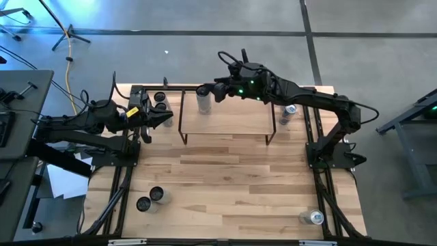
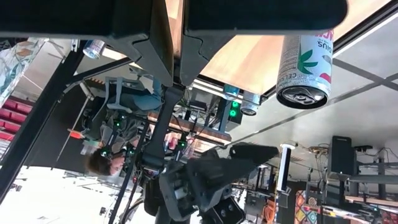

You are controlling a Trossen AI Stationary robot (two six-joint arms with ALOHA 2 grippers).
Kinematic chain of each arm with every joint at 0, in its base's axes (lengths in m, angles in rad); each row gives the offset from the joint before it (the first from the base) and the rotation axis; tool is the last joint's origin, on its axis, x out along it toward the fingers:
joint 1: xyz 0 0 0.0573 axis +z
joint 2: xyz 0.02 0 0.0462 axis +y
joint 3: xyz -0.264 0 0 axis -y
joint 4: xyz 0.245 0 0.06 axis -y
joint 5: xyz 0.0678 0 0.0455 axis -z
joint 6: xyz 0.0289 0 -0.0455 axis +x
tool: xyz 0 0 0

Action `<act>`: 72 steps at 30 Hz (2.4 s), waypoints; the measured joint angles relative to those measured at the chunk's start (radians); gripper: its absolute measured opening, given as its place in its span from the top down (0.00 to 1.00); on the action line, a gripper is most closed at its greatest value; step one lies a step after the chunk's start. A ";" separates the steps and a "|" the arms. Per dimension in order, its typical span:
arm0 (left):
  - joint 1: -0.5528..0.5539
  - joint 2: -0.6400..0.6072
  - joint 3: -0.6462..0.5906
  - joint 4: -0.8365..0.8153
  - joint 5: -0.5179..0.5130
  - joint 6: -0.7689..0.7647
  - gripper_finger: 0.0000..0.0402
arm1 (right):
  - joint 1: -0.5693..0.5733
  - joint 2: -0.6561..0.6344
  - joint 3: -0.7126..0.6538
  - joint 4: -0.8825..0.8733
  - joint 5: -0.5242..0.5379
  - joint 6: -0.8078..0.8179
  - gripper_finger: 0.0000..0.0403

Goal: Place canned beverage on shelf
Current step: Put the right white pink soda can on the shelf

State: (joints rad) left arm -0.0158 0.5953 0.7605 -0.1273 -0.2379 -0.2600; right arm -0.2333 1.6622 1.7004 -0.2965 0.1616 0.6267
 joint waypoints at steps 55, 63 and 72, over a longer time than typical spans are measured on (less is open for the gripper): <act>0.002 0.002 0.000 -0.019 -0.099 -0.106 0.99 | 0.193 0.481 0.600 -0.575 0.622 -0.016 0.28; 0.002 0.002 0.000 -0.034 -0.093 -0.107 0.99 | 0.208 0.520 0.599 -0.552 0.745 0.024 0.28; 0.001 0.002 0.000 -0.034 -0.086 -0.107 0.99 | 0.208 0.566 0.600 -0.534 0.834 0.047 0.28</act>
State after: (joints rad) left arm -0.0147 0.5969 0.7605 -0.1611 -0.3236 -0.3667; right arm -0.0254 2.2282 2.3005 -0.8308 0.9959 0.6739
